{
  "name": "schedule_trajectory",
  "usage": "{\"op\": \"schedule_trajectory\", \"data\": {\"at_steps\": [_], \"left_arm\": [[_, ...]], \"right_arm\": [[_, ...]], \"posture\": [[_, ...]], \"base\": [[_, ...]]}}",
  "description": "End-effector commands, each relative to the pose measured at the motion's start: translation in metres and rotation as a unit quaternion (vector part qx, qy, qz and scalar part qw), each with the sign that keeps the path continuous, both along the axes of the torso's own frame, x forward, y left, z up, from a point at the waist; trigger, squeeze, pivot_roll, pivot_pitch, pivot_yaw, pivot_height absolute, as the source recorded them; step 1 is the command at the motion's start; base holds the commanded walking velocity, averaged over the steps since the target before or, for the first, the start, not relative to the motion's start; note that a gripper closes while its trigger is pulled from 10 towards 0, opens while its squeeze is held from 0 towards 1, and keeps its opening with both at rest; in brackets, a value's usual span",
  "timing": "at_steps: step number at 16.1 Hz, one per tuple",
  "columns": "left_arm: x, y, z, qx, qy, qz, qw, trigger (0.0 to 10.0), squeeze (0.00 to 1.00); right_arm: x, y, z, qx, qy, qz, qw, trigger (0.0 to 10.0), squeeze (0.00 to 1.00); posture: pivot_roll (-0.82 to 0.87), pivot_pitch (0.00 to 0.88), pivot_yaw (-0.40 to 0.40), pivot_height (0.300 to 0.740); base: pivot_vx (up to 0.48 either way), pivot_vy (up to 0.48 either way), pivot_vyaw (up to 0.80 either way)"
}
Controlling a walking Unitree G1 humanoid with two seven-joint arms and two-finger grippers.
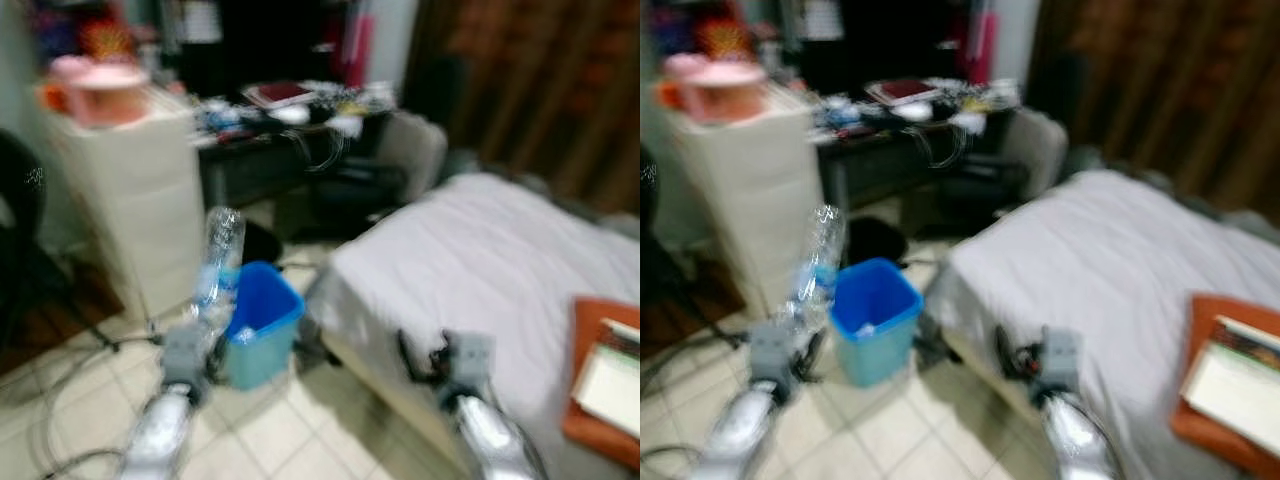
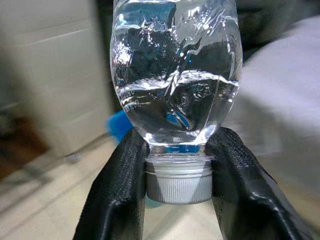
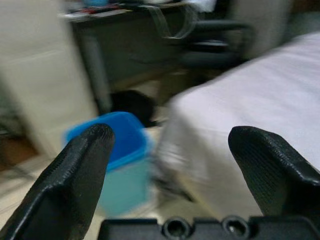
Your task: Clean up the room
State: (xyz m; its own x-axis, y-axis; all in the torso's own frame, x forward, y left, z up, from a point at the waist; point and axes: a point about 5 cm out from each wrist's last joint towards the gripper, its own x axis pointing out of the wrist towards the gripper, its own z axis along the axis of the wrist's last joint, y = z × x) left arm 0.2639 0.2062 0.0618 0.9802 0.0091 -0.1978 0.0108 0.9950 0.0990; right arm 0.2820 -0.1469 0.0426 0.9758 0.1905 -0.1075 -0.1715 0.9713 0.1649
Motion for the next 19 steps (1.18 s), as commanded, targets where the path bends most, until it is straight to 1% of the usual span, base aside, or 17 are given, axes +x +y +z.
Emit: {"op": "schedule_trajectory", "data": {"at_steps": [1,3,6,7,9,11,14,15,17,19], "left_arm": [[0.005,-0.01,0.006,-0.011,-0.018,-0.017,1.0,10.0,0.0],[0.004,-0.012,0.004,-0.013,-0.016,-0.018,1.0,10.0,0.0],[0.003,-0.013,0.003,-0.015,-0.017,-0.015,1.0,10.0,0.0],[0.003,-0.013,0.003,-0.016,-0.018,-0.011,1.0,10.0,0.0],[0.001,-0.011,0.002,-0.021,-0.018,0.005,1.0,10.0,0.0],[0.0,-0.011,0.001,-0.023,-0.017,0.008,1.0,10.0,0.0],[0.002,-0.011,0.001,-0.025,-0.019,0.012,0.999,10.0,0.0],[0.002,-0.009,0.002,-0.024,-0.02,0.014,0.999,10.0,0.0],[0.002,-0.008,0.002,-0.024,-0.02,0.016,0.999,10.0,0.0],[0.002,-0.011,0.0,-0.024,-0.018,0.012,0.999,10.0,0.0]], "right_arm": [[-0.002,-0.014,-0.003,-0.013,0.01,-0.013,1.0,10.0,0.0],[-0.001,-0.013,-0.002,-0.017,0.01,-0.001,1.0,10.0,0.0],[0.0,-0.007,-0.002,-0.019,0.01,0.017,1.0,10.0,0.0],[0.0,-0.006,-0.001,-0.022,0.008,0.021,1.0,10.0,0.0],[0.005,-0.001,0.003,-0.025,0.002,0.053,0.998,10.0,0.0],[0.006,0.001,0.005,-0.026,0.0,0.067,0.997,10.0,0.0],[0.008,0.002,0.004,-0.034,0.005,0.076,0.997,10.0,0.0],[0.009,0.003,0.003,-0.029,0.01,0.078,0.997,10.0,0.0],[0.008,0.006,0.003,-0.034,0.01,0.095,0.995,10.0,0.0],[0.01,0.006,0.004,-0.036,0.01,0.098,0.994,10.0,0.0]], "posture": [[0.19,0.0,-0.095,0.74],[0.18,0.0,-0.096,0.74],[0.19,0.0,-0.1,0.74],[0.19,0.0,-0.1,0.74],[0.19,0.0,-0.108,0.74],[0.2,0.0,-0.112,0.74],[0.2,0.0,-0.123,0.74],[0.2,0.0,-0.125,0.74],[0.2,0.0,-0.125,0.74],[0.2,0.0,-0.126,0.74]], "base": [[0.45,0.0,0.0],[0.45,0.0,0.0],[0.45,0.0,-0.8],[0.45,0.0,0.0],[0.452,0.0,0.0],[0.452,0.0,0.0],[0.45,0.0,0.59],[0.45,0.0,0.0],[0.45,0.0,0.0],[0.45,0.0,0.67]]}}
